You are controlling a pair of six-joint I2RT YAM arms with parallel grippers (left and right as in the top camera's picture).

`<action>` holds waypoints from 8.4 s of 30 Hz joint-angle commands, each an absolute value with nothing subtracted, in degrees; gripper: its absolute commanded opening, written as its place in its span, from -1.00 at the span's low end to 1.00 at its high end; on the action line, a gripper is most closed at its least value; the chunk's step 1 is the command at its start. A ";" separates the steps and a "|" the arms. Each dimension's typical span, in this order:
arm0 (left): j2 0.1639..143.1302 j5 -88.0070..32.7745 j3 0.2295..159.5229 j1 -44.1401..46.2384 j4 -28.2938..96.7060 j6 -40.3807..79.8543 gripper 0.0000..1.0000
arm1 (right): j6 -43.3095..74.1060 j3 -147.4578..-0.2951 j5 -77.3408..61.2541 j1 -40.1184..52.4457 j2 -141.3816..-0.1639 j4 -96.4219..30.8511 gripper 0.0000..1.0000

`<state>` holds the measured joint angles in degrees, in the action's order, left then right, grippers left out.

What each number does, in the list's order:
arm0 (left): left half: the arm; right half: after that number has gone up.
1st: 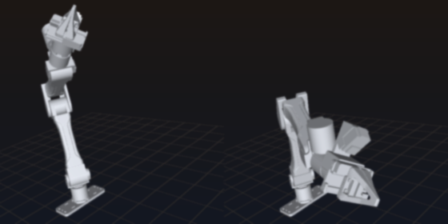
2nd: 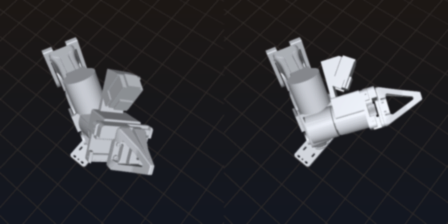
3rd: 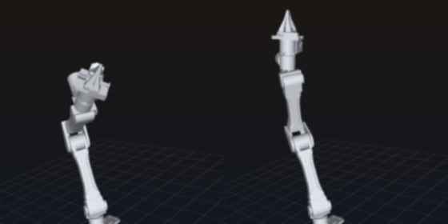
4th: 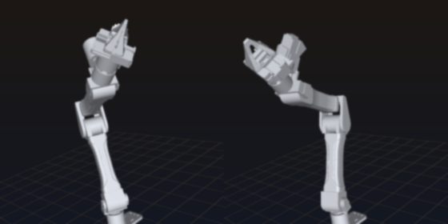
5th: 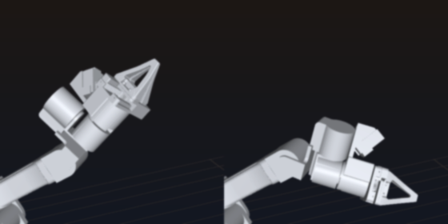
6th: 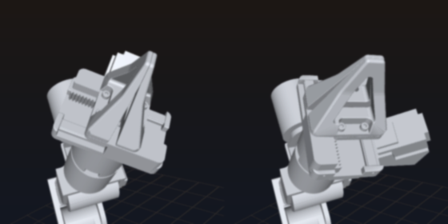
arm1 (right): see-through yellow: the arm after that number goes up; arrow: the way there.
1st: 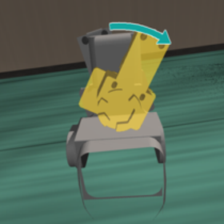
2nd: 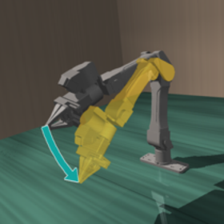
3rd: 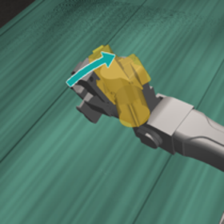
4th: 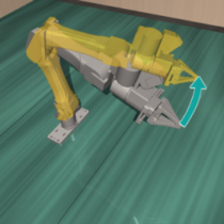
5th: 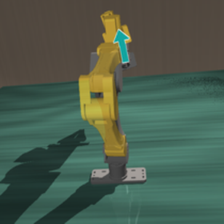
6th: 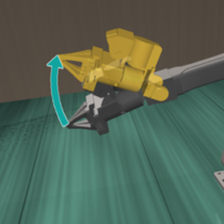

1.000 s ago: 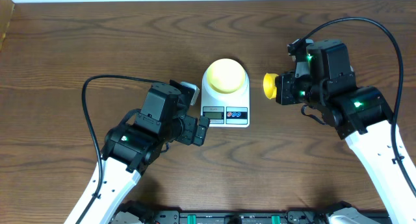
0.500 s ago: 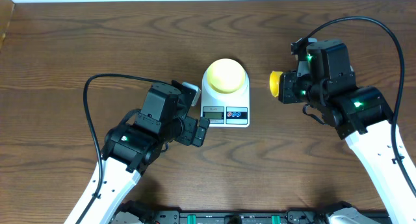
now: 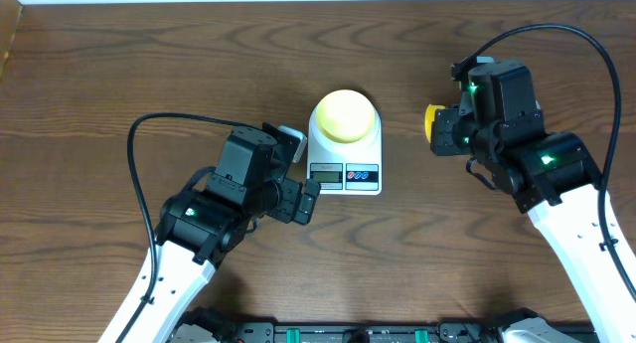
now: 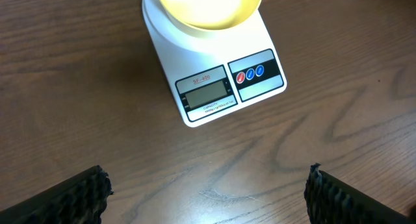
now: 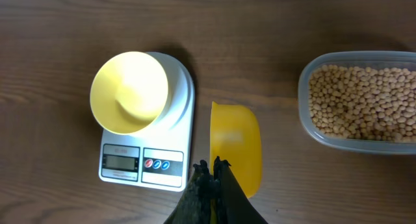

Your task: Scoop item into bowl and weigh 50g on scale

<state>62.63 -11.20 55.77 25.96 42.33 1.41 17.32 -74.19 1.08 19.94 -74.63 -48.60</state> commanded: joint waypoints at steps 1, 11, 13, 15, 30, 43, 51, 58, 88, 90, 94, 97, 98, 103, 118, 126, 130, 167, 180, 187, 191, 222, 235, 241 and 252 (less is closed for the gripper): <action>62.48 -10.41 55.51 25.67 42.61 0.45 0.96 | 16.67 -75.33 2.94 19.79 -74.59 -48.64 -0.98; 64.20 -10.39 55.51 25.87 43.33 -1.23 0.96 | 16.69 -75.33 5.04 19.33 -74.59 -48.27 -0.98; 65.69 -9.69 55.51 26.39 44.16 -2.83 0.96 | 16.69 -75.33 5.02 18.74 -74.59 -48.16 -0.98; 67.72 -7.64 55.51 27.22 44.66 -2.98 0.95 | 16.69 -75.33 5.02 18.15 -74.59 -48.14 -0.98; 79.24 5.41 55.51 36.42 38.41 1.45 0.95 | 16.69 -75.33 4.01 16.16 -74.59 -48.18 -0.98; 88.31 10.37 55.51 42.28 32.29 8.27 0.96 | 16.73 -75.33 3.90 16.16 -74.59 -48.18 -0.98; 89.82 10.35 55.51 43.16 30.89 8.23 0.96 | 16.88 -75.33 3.88 16.16 -74.59 -48.25 -0.97; 89.82 9.67 55.51 43.16 29.30 9.15 0.96 | 16.88 -75.31 3.07 16.16 -74.59 -48.25 -0.98; 96.66 19.59 55.46 43.22 23.29 19.99 0.95 | 16.58 -75.31 1.98 16.16 -74.59 -48.01 -0.98; 96.84 19.59 55.46 43.22 23.00 20.01 0.96 | 16.58 -75.31 1.98 16.16 -74.59 -47.99 -0.98; 96.99 19.57 55.46 43.22 22.48 20.01 0.96 | 16.56 -75.31 1.96 16.16 -74.59 -48.01 -0.98; 97.01 19.57 55.46 43.22 21.65 20.03 0.96 | 16.16 -75.31 1.96 16.16 -74.59 -48.05 -0.98; 97.06 19.53 55.46 43.22 21.23 20.08 0.96 | 16.16 -75.31 1.96 16.16 -74.59 -48.14 -0.98; 97.14 19.14 55.46 43.38 19.53 20.05 0.96 | 16.19 -75.31 1.96 16.16 -74.59 -48.42 -0.98; 100.12 19.14 55.46 43.48 17.65 20.01 0.96 | 16.19 -75.31 1.93 16.16 -74.59 -48.73 -0.98; 101.62 19.16 55.46 43.48 16.23 19.14 0.96 | 16.16 -75.31 1.93 16.16 -74.59 -48.93 -0.98; 101.71 19.18 55.46 43.48 16.10 19.14 0.96 | 16.12 -75.31 1.93 16.16 -74.59 -49.10 -0.98; 102.19 20.71 55.46 43.42 15.55 19.16 0.96 | 15.57 -75.31 1.76 16.16 -74.59 -49.76 -0.98; 102.56 21.69 55.46 43.42 14.87 19.18 0.96 | 15.57 -75.31 1.78 16.16 -74.59 -50.15 -0.98; 102.56 23.24 55.46 43.40 14.87 19.18 0.96 | 15.55 -75.31 1.76 16.16 -74.59 -50.43 -0.98; 102.56 23.22 55.46 43.31 14.85 19.18 0.96 | 15.55 -75.31 1.78 16.16 -74.59 -50.48 -0.98; 102.89 22.11 55.44 43.31 15.07 19.18 0.96 | 15.57 -75.31 1.78 16.16 -74.59 -50.37 -0.98; 103.63 21.67 55.44 43.31 14.61 19.11 0.95 | 15.57 -75.31 1.76 16.16 -74.59 -49.87 -0.98; 103.61 21.43 55.64 43.33 13.82 19.14 0.96 | 15.57 -75.31 1.78 16.16 -74.59 -49.74 -0.98; 103.61 21.02 55.79 43.33 13.82 19.14 0.96 | 15.55 -75.31 1.78 16.16 -74.59 -49.76 -0.98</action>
<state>102.02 21.28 55.77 43.29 13.56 19.49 16.05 -74.19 1.91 16.36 -74.63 -49.89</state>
